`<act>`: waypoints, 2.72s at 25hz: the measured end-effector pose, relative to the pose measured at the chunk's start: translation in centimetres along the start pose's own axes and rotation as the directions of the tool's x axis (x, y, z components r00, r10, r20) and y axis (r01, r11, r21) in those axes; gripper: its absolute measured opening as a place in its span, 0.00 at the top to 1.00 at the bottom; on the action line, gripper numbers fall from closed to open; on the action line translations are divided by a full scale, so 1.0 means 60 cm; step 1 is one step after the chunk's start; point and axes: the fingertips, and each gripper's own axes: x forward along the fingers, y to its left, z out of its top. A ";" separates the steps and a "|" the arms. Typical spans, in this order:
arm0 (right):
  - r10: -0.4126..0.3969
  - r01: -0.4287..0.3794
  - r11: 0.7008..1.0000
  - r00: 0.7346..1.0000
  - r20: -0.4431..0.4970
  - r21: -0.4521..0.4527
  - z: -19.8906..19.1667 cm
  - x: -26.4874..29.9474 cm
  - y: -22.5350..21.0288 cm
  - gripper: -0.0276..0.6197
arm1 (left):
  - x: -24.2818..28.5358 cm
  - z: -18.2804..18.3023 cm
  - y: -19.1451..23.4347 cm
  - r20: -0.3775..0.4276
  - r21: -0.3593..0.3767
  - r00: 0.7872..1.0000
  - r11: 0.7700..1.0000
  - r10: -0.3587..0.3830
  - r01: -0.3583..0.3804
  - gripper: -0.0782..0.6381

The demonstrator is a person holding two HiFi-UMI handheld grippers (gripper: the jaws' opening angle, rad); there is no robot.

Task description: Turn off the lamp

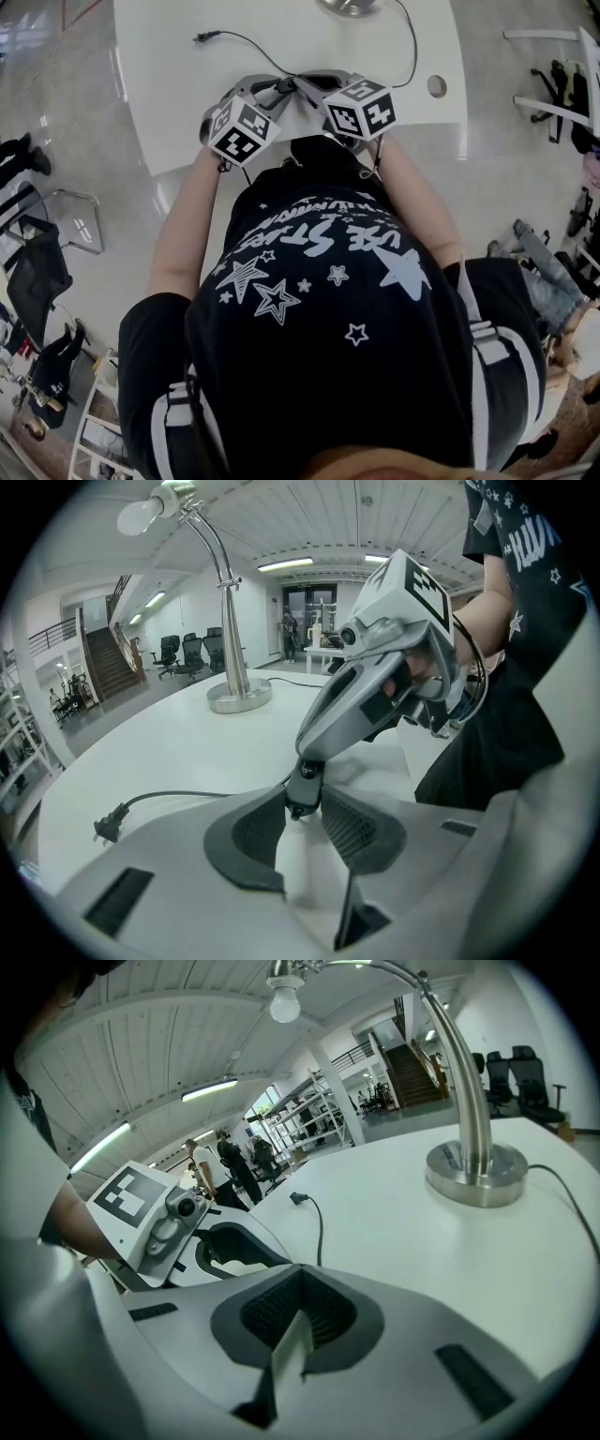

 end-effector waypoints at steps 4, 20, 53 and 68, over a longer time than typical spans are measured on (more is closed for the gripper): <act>-0.003 0.002 1.000 1.000 0.008 0.022 0.001 0.001 0.001 0.95 | 0.000 -0.001 0.001 0.003 -0.013 1.000 1.000 0.007 -0.007 0.70; -0.028 0.016 0.995 0.992 0.122 0.099 0.015 -0.035 0.011 0.95 | -0.017 -0.009 0.004 0.016 -0.059 0.995 0.994 0.097 -0.096 0.70; -0.230 0.176 0.966 0.922 0.311 0.191 -0.146 -0.269 0.150 0.95 | -0.287 0.070 -0.156 0.469 -0.330 0.830 0.932 0.302 -0.152 0.70; -0.165 0.123 0.984 0.901 0.400 0.129 -0.145 -0.348 0.165 0.95 | -0.298 0.112 -0.248 0.485 -0.331 0.807 0.925 0.336 -0.186 0.70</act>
